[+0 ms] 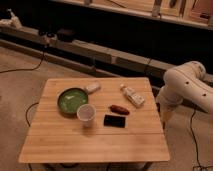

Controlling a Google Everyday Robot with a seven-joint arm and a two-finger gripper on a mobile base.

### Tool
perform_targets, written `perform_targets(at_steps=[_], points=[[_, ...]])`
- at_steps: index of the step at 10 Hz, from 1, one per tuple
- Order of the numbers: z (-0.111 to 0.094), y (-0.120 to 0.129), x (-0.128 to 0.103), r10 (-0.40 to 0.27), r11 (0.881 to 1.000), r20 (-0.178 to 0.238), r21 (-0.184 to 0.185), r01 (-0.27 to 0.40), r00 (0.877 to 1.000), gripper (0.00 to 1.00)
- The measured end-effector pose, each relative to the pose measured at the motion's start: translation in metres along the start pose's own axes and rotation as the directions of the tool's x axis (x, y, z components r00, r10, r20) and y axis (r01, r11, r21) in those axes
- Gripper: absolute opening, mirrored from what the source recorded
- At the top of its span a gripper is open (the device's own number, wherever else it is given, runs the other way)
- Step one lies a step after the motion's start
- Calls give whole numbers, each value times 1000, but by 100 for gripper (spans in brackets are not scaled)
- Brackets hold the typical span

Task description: Push the eraser across the table

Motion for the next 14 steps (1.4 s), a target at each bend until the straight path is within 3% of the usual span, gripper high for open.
perform_targets(at_steps=[3,5,6,7,9,11,14], points=[[0,-1,0,-1,1000,2,3,1,1000,60],[2,-5,-7,-34,999,28,24,34,999,41],[6,-7,-18,-85,996,61,43,83,994,30],[12,-9,-33,-163,985,107,71,156,981,19],[23,-10,-57,-292,953,180,138,269,939,3],[28,-12,-71,-361,927,218,190,323,907,0],[27,-12,-74,-377,920,222,197,337,899,0]])
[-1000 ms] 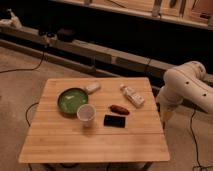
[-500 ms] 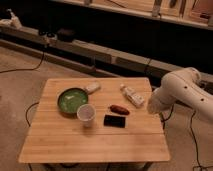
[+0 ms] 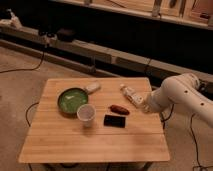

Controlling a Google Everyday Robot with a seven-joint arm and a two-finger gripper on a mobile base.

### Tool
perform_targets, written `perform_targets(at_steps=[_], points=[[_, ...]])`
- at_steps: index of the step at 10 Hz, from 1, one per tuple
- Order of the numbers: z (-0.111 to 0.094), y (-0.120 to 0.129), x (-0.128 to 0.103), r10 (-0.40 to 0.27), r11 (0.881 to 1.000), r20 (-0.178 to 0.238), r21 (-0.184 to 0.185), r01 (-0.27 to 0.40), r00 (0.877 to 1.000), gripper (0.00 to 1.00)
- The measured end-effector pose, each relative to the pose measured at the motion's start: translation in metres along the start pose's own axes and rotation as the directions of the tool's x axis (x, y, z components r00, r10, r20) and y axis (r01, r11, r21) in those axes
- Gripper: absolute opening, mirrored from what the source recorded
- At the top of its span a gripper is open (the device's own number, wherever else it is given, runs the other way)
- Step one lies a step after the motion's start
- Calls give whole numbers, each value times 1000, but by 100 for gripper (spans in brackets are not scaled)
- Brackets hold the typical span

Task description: Push the eraser across the table

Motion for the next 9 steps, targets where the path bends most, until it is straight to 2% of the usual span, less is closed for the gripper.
perform_targets(at_steps=[1,2,4,5,7,9], points=[[2,0,-9,-29,1000,13,-5,29,999,0],[13,-5,-33,-87,996,52,-10,88,995,0],[34,-18,-70,-178,984,109,-1,180,978,0],[44,-24,-78,-210,977,115,1,212,971,0],[66,-39,-82,-263,964,88,-3,265,961,0],[87,-49,-73,-278,960,44,-10,279,959,0]])
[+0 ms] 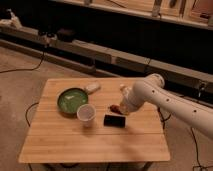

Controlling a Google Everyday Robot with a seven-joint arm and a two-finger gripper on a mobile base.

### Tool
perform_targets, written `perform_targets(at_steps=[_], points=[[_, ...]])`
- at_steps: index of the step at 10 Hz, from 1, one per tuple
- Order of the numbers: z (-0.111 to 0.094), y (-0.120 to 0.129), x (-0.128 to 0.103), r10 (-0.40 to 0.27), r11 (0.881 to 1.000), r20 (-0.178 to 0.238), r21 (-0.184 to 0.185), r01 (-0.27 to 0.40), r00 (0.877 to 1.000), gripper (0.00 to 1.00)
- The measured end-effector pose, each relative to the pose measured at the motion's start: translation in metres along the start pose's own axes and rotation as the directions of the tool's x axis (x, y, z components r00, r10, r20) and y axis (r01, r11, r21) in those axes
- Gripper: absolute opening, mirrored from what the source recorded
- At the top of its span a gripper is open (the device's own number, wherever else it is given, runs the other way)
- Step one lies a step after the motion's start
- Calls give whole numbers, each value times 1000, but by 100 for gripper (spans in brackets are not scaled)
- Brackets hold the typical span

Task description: Push the eraser across the table

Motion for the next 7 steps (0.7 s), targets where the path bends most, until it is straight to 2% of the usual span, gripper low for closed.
perform_targets(at_steps=[2,4,7], points=[[25,-8,0,-42,999,-13,-12,41,999,0],[53,-15,-7,-127,991,-36,-41,125,991,0],[82,-18,-5,-276,959,-90,-96,267,957,0]])
